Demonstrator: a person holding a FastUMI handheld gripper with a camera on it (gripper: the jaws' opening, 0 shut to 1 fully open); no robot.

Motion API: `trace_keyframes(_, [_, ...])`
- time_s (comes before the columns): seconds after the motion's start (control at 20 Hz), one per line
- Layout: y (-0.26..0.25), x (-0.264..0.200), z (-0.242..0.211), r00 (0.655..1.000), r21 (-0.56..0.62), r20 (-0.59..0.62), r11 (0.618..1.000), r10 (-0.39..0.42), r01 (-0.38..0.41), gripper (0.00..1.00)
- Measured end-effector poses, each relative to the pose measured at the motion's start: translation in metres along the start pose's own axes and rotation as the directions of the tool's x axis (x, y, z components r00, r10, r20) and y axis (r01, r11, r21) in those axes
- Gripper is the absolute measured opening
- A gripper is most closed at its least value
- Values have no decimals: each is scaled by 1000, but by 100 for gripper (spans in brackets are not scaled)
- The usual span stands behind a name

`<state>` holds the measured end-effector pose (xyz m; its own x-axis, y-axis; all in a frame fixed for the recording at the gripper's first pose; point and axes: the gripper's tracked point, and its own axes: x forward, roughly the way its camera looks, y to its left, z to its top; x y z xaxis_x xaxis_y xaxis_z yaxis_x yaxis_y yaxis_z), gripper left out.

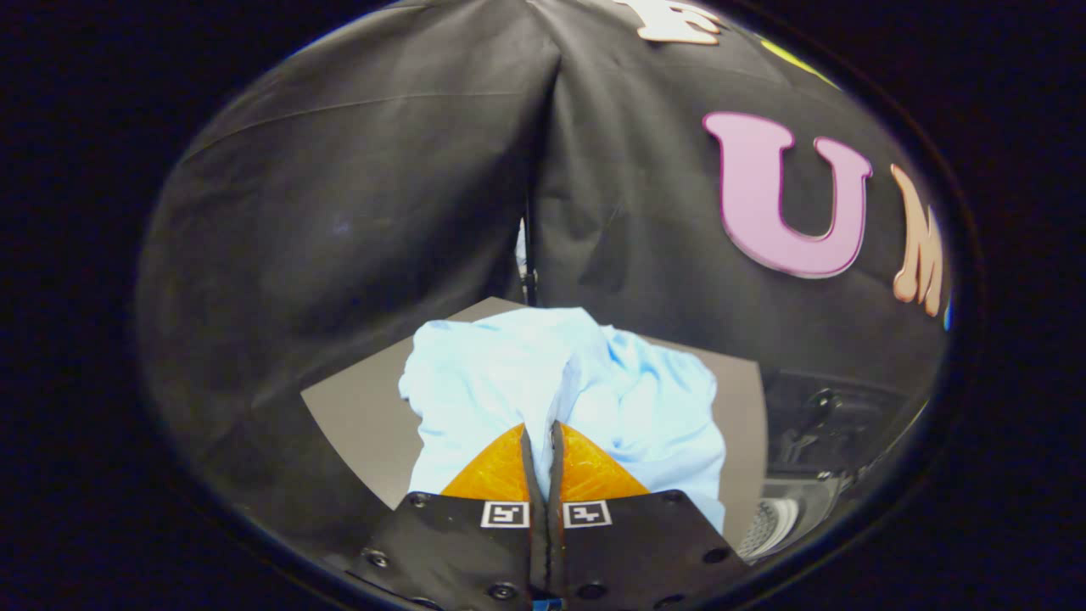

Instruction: Put the clothes into the washing machine and then close the washing machine lid.

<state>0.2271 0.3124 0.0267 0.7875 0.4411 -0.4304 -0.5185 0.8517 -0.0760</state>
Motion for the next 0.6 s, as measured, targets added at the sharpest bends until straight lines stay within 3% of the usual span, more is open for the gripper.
trace_keyframes(0.2, [-40, -28, 14, 992, -11, 70, 994, -103, 104, 0])
trace_keyframes(0.6, [-100, -32, -17, 984, -18, 35, 985, -173, 174, 0])
